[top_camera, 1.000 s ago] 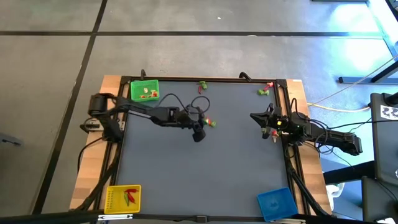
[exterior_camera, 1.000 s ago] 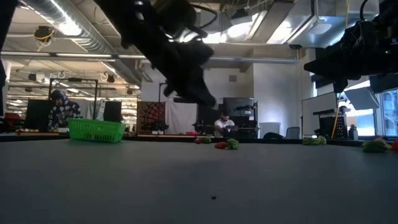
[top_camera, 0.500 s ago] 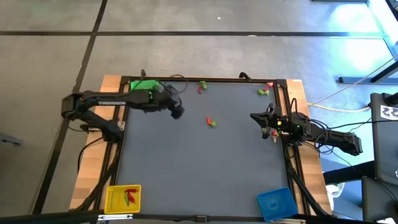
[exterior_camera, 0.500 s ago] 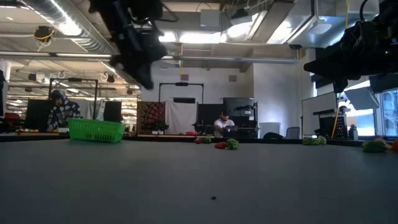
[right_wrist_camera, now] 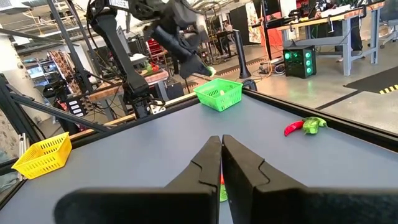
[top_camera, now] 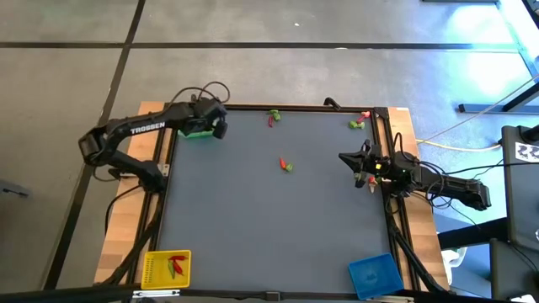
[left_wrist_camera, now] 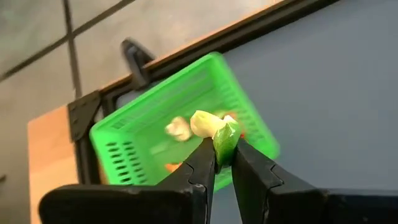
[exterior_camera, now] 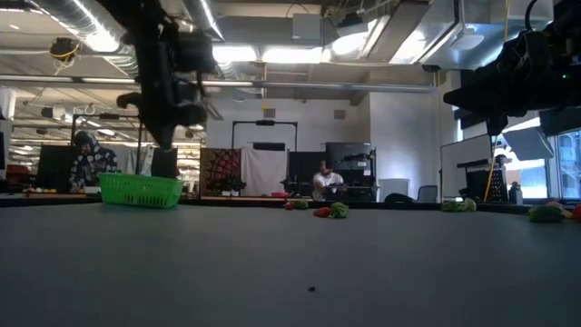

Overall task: Sort produce into baskets
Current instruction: Put the green mushroom into the green bin, then put the red chili pepper into the yellow bin

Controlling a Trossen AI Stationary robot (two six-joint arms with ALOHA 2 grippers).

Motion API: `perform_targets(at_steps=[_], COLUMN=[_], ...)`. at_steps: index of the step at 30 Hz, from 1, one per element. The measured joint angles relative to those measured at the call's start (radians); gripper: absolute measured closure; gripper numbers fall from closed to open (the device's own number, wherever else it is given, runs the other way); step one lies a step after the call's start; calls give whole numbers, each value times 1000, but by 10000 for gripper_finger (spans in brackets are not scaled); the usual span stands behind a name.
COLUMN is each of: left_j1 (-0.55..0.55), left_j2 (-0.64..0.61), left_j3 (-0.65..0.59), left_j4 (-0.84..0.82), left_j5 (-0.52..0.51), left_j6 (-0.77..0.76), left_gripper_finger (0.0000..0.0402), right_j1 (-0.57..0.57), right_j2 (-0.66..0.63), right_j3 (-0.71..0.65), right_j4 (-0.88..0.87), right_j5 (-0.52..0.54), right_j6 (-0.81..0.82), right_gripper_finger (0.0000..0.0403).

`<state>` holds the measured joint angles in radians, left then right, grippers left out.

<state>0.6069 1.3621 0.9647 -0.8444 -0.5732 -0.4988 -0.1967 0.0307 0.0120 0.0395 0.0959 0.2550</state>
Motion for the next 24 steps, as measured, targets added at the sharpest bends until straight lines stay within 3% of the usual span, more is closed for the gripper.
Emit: perform_targets(at_steps=[9,14,19,24], left_j1=[118,146,161,108], left_j2=[1,1,1,1], left_j3=[-85,-89,-89,-89], left_j4=[27,32,110,321], left_j5=[21,33,164,281], left_j6=[-50,-53,-50,-45], left_gripper_finger=[356,307,246,225], right_j1=[0,0,0,0], right_j2=[0,0,0,0], right_j3=[0,0,0,0], right_j4=[1,2,2,2], right_j5=[1,1,1,2], right_j6=[0,-1,-2,-2], right_gripper_finger=[386,386,386,386])
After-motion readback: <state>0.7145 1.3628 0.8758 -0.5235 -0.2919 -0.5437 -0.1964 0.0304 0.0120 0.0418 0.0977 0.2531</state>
